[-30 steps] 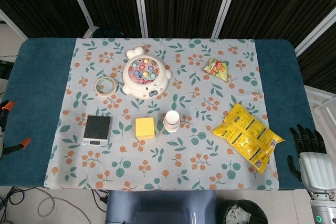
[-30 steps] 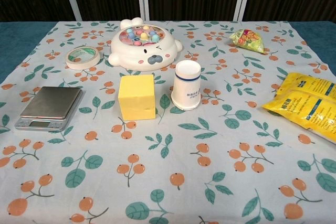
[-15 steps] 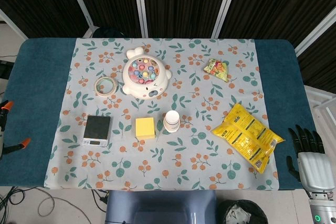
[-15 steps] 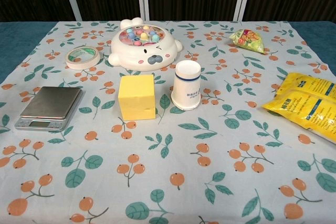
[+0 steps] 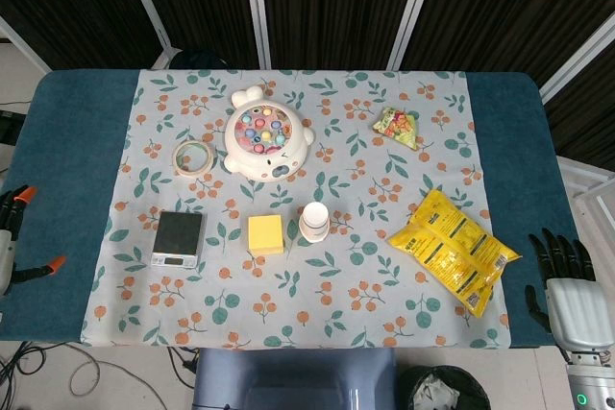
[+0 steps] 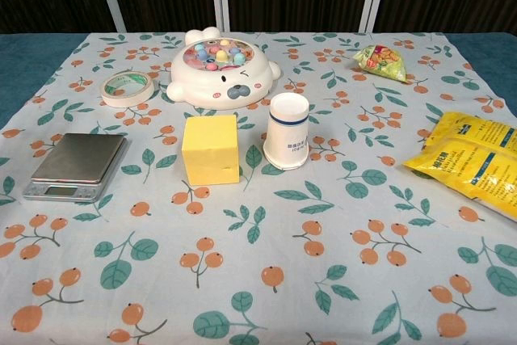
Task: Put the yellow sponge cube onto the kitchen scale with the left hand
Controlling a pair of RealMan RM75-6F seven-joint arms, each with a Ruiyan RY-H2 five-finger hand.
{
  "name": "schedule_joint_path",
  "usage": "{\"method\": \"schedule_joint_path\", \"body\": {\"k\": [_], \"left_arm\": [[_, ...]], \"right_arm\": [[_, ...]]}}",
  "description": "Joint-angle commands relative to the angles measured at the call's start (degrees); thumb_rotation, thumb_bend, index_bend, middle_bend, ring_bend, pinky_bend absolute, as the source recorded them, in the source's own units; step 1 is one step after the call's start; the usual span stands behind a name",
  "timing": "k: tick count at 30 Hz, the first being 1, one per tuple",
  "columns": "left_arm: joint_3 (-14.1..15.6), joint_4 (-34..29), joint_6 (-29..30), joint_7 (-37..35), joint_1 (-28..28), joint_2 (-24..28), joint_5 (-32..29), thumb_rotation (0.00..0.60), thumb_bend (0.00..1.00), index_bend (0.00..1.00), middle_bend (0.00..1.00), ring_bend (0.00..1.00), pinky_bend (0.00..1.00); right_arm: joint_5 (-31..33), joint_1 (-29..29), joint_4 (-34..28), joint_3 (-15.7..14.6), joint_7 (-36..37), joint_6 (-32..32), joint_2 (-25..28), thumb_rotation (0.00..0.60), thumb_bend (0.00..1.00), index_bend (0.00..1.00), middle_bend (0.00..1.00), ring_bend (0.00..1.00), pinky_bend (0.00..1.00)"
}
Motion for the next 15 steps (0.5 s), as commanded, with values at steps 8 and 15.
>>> {"method": "schedule_joint_path", "body": {"k": [8,15], "left_arm": [[-2.1,-12.2,-22.8,2.4,-13.8,8.8,-3.2,0.600,0.03,0.00,0.02,0.00,0.08],[-4.2,-13.5,-32.7,15.3,-23.7,4.5,-14.1,0.600,0.03,0.00,0.02,0.00,0.07]], "right_arm": [[-1.2,0.0,-0.7,-0.7,-0.3,0.0,0.0,0.600,0.56,0.00,0.03,0.03,0.00],[-1.3,0.0,-0.7,-0.8,-0.1,-0.2,0.1,0.600,0.56,0.00,0.03,0.03,0.00]]}}
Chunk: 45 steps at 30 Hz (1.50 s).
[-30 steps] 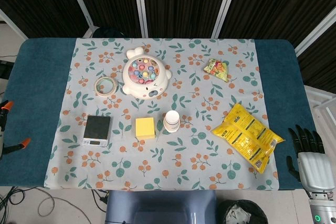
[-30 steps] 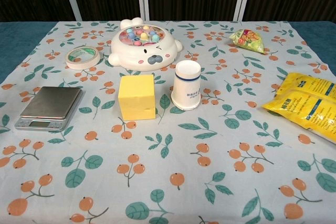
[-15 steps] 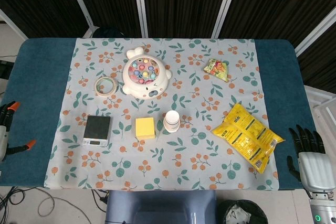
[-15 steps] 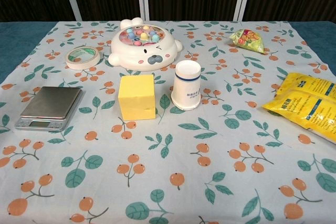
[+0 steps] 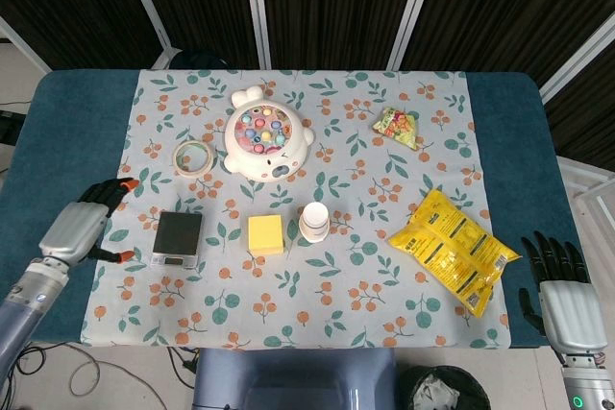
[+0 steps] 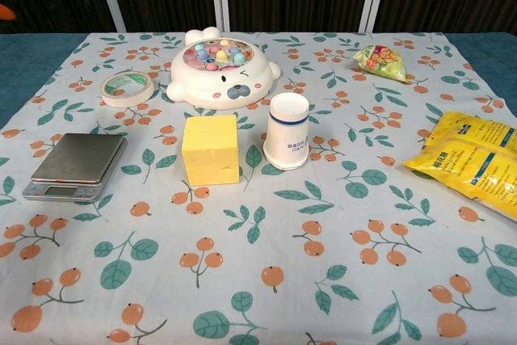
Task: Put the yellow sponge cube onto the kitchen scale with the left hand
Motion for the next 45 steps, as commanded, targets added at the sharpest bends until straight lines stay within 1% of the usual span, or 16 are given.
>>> {"method": "schedule_joint_path", "body": {"k": [1,4,7,13,16,20,26,29,33,40,42,45], "left_arm": [[-1.5,-1.9,-5.9,10.3,-7.6,-3.9,-9.2,0.600,0.03,0.00,0.02,0.00,0.07],[-1.0,-1.8,-6.8,15.7,-10.7,-7.7,-14.3,0.600,0.03,0.00,0.02,0.00,0.07],[-0.2,-1.4,-5.9,20.5,-13.2,-11.9,-17.7,0.600,0.03,0.00,0.02,0.00,0.07],[1.0,-0.3,-4.1,25.9,-16.3,-18.4,-22.3,0.600,0.03,0.01,0.04,0.00,0.07],[1.0,0.8,-1.9,27.6,-17.3,-21.9,-23.2,0.600,0.03,0.01,0.06,0.00,0.08],[0.6,2.4,1.2,29.0,-18.1,-26.1,-22.7,0.600,0.03,0.02,0.08,0.01,0.12],[-0.1,5.2,4.4,31.5,-19.8,-31.7,-22.4,0.600,0.03,0.05,0.13,0.07,0.20],[-0.3,6.2,5.4,33.2,-20.6,-33.4,-22.8,0.600,0.03,0.05,0.14,0.07,0.21],[-0.4,7.2,6.0,36.0,-22.0,-35.4,-25.2,0.600,0.03,0.06,0.15,0.07,0.21],[-0.6,9.7,5.9,38.8,-23.9,-37.7,-28.3,0.600,0.09,0.08,0.18,0.08,0.21],[-0.4,10.4,4.6,39.0,-24.5,-38.0,-29.4,0.600,0.11,0.09,0.19,0.11,0.23],[0.1,11.8,4.1,39.3,-25.2,-38.5,-28.3,0.600,0.17,0.14,0.28,0.21,0.33]], "right_arm": [[0.1,0.0,0.0,0.0,0.1,-0.1,0.0,0.600,0.56,0.00,0.03,0.03,0.00],[0.1,0.0,0.1,0.0,0.3,-0.1,0.1,0.600,0.56,0.00,0.03,0.03,0.00],[0.0,-0.1,0.1,0.1,0.5,0.2,0.2,0.600,0.56,0.00,0.03,0.03,0.00],[0.1,-0.2,0.0,0.2,0.8,0.4,0.5,0.600,0.56,0.00,0.03,0.03,0.00],[0.2,-0.2,0.0,0.3,1.0,0.6,0.6,0.600,0.56,0.00,0.03,0.03,0.00],[0.4,-0.3,0.1,0.4,1.3,0.7,0.7,0.600,0.56,0.00,0.03,0.03,0.00],[0.4,-0.4,0.0,0.5,1.2,0.9,0.7,0.600,0.56,0.00,0.03,0.03,0.00],[0.4,-0.4,0.0,0.5,1.2,0.9,0.7,0.600,0.56,0.00,0.03,0.03,0.00],[0.5,-0.4,0.0,0.4,1.0,0.8,0.7,0.600,0.56,0.00,0.03,0.03,0.00],[0.6,-0.4,-0.1,0.5,1.0,0.9,0.7,0.600,0.56,0.00,0.03,0.03,0.00],[0.7,-0.5,-0.1,0.6,1.0,1.0,0.7,0.600,0.56,0.00,0.03,0.03,0.00],[0.9,-0.5,-0.1,0.7,1.0,1.1,0.6,0.600,0.56,0.00,0.03,0.03,0.00]]}}
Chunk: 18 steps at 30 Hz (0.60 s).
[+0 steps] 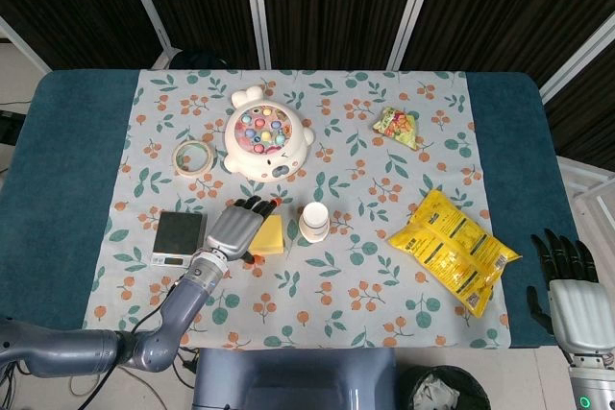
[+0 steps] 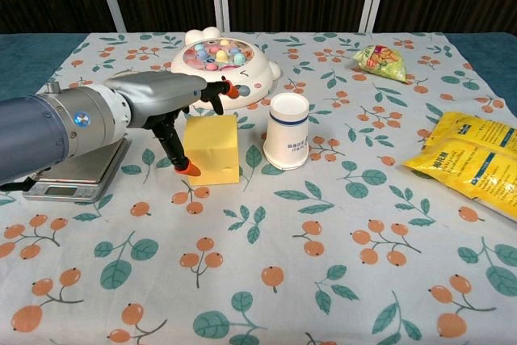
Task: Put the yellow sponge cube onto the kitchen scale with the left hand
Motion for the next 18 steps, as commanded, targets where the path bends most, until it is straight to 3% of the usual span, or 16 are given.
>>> {"method": "schedule_joint_path", "body": {"k": [1,5,11,18], "left_arm": [[0.6,1.6,-0.1,0.1,-0.7,-0.8,1.7,0.600,0.22,0.17,0.33,0.26,0.38],[1.5,3.2,0.5,-1.1,-0.4,-1.5,4.9,0.600,0.34,0.21,0.41,0.34,0.45],[1.5,2.7,2.3,-3.7,0.5,0.5,9.3,0.600,0.35,0.22,0.40,0.33,0.44],[4.1,-2.7,3.7,-11.5,4.5,10.7,18.1,0.600,0.35,0.20,0.36,0.30,0.44]], "right_arm": [[0.1,0.0,0.0,0.1,0.0,0.0,0.0,0.600,0.56,0.00,0.03,0.03,0.00],[0.2,-0.1,0.0,0.2,0.2,0.3,0.1,0.600,0.56,0.00,0.03,0.03,0.00],[0.2,-0.3,-0.1,0.2,0.4,0.5,0.4,0.600,0.56,0.00,0.03,0.03,0.00],[0.2,-0.5,-0.5,0.1,0.3,0.8,0.6,0.600,0.56,0.00,0.03,0.03,0.00]]}}
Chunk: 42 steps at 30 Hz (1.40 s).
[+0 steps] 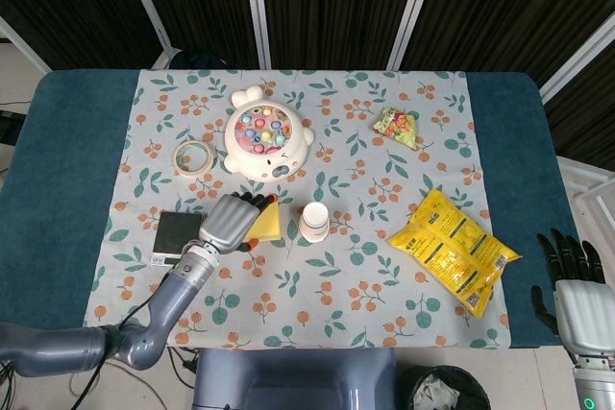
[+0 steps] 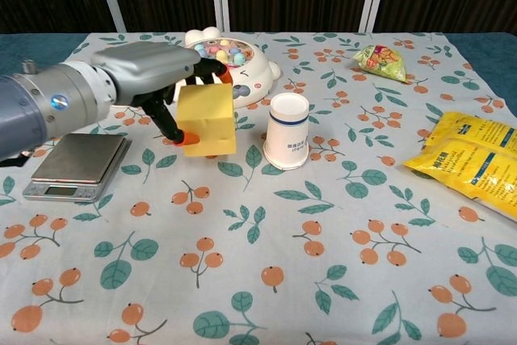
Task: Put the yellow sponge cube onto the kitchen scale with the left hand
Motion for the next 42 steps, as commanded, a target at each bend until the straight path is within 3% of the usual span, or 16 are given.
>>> {"method": "schedule_joint_path", "body": {"k": [1,6,10,21,29,42], "left_arm": [[2.2,-3.0,0.8,-5.3,3.1,6.5,4.7,0.600,0.35,0.20,0.36,0.29,0.44],[6.1,-2.3,0.2,-14.5,7.1,14.6,10.5,0.600,0.35,0.21,0.36,0.29,0.44],[9.1,1.3,0.2,-22.4,9.7,18.1,16.0,0.600,0.35,0.21,0.36,0.29,0.44],[15.2,18.0,4.4,-42.5,14.7,17.7,29.4,0.600,0.35,0.22,0.36,0.29,0.44],[15.6,25.1,4.4,-47.7,15.1,14.7,32.2,0.600,0.34,0.22,0.36,0.29,0.43],[13.5,25.8,6.5,-49.0,14.7,12.1,34.0,0.600,0.34,0.22,0.36,0.29,0.43]], "right_arm": [[-0.1,0.0,-0.2,-0.1,-0.1,-0.1,0.0,0.600,0.56,0.00,0.03,0.03,0.00],[-0.4,0.0,-0.6,-0.4,-0.8,-0.3,-0.2,0.600,0.56,0.00,0.03,0.03,0.00],[-0.1,0.1,-0.7,-0.4,-1.5,-0.6,-0.5,0.600,0.56,0.00,0.03,0.03,0.00],[0.2,0.3,-0.5,-0.4,-2.1,-1.0,-0.9,0.600,0.56,0.00,0.03,0.03,0.00],[0.4,0.2,-0.5,-0.3,-2.2,-0.8,-0.9,0.600,0.56,0.00,0.03,0.03,0.00],[0.6,0.1,-0.4,-0.1,-1.8,-0.7,-0.6,0.600,0.56,0.00,0.03,0.03,0.00]]}}
